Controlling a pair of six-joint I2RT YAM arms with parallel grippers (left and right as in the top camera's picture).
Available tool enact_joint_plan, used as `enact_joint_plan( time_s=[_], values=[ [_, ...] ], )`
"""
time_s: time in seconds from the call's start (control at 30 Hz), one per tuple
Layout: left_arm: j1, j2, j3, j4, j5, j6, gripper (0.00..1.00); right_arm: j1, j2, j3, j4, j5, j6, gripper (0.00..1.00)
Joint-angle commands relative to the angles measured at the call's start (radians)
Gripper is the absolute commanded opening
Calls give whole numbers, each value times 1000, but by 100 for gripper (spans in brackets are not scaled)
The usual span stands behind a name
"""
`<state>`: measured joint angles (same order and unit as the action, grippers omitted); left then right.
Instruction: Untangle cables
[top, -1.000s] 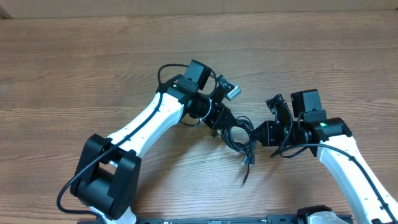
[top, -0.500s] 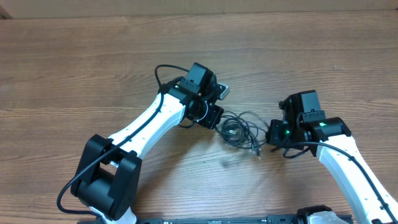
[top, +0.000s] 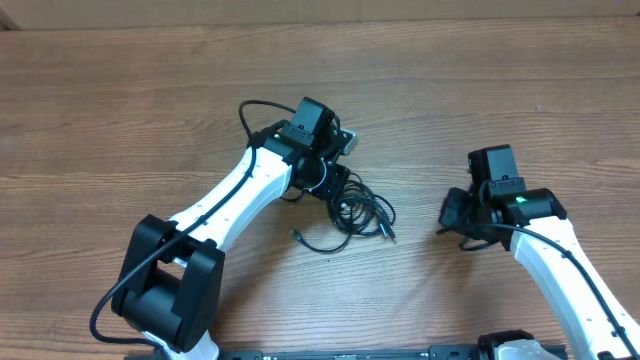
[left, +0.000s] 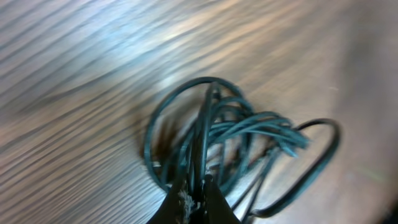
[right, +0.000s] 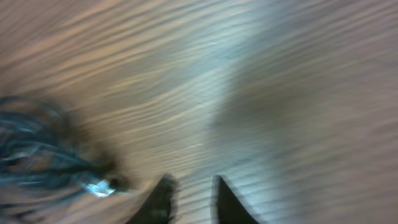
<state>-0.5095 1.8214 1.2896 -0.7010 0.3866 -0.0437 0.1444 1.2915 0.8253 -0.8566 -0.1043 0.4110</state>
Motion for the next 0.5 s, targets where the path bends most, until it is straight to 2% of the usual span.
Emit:
enact_joint_plan(
  time_s=[0.0,0.07,0.13,0.47],
  values=[
    [-2,-17,20,24,266,140,4,-1,2,12,27,-270,-187,36],
    [-1,-17,24,28,380,209,4,-1,2,12,42,-309,-209,45],
    [3,-17,30,26,449,248,4,-1,2,12,52,-308,-208,46],
    [29,-17,37,28,570,251,4,-1,2,12,61,-331,-224,45]
  ],
)
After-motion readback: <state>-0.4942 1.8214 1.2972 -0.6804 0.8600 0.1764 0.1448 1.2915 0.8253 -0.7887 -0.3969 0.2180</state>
